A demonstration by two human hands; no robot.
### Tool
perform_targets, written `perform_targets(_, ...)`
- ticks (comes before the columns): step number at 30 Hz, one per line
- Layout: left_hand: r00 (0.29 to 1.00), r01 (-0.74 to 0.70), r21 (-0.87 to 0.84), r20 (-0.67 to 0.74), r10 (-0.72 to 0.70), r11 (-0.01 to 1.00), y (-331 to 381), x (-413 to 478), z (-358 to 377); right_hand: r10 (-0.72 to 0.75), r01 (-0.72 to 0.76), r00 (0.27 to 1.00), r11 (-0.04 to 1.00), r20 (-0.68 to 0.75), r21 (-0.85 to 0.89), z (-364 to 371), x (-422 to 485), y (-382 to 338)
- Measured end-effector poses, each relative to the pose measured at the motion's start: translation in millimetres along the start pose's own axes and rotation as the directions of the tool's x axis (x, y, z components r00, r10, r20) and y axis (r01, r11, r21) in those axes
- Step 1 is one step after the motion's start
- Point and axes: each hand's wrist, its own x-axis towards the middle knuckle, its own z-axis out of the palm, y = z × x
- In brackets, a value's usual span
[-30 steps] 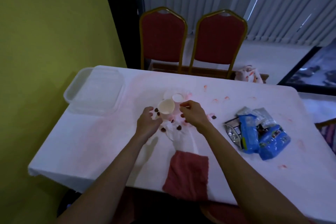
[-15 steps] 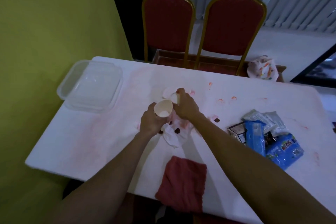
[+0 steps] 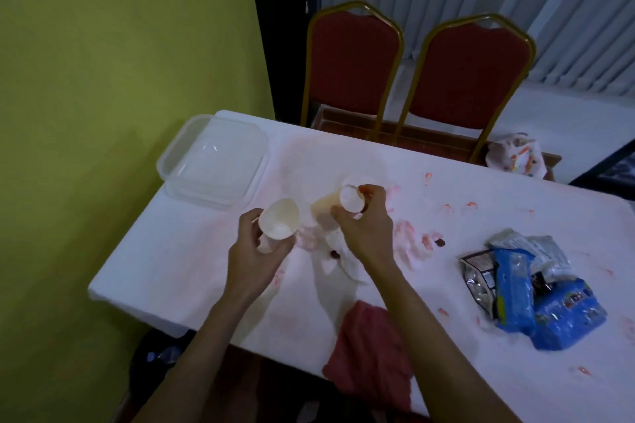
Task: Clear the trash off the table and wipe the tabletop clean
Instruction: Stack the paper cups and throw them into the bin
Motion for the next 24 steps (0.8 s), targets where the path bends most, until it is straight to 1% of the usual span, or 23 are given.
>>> perform_targets(3,0.998,0.061,-0.038,-0.027,-0.062,0.997,-29,-23,-45,0.037,-0.041,0.994,0.998,0.099,0.038,34,-34,-10)
perform_targets(7,0.984,0.133,-0.125,-0.103,-0.147,0.983,-81,-53,-103,0.075,-0.085,0.966,0.996,0.249,0.031,91,-80,-21)
perform_targets(11,0.956,0.187,-0.208,-0.186,-0.226,0.96,-135,-86,-153,0.053,-0.048,0.921,0.999,0.387,-0.023,150,-132,-26)
perform_targets(16,0.92,0.239,-0.249,-0.251,-0.301,0.939,-199,-120,-206,0.056,0.009,0.87,0.992,0.49,-0.129,215,-187,-24)
perform_targets(18,0.894,0.289,-0.284,-0.261,-0.364,0.914,-227,-138,-228,0.075,0.019,0.841,0.986,0.536,-0.168,244,-210,-19)
perform_targets(22,0.82,0.374,-0.34,-0.313,-0.479,0.863,-275,-167,-271,0.098,0.042,0.749,0.98,0.656,-0.194,295,-253,-15)
perform_targets(24,0.782,0.416,-0.363,-0.325,-0.532,0.834,-295,-179,-288,0.108,0.056,0.731,0.975,0.674,-0.217,312,-273,-16)
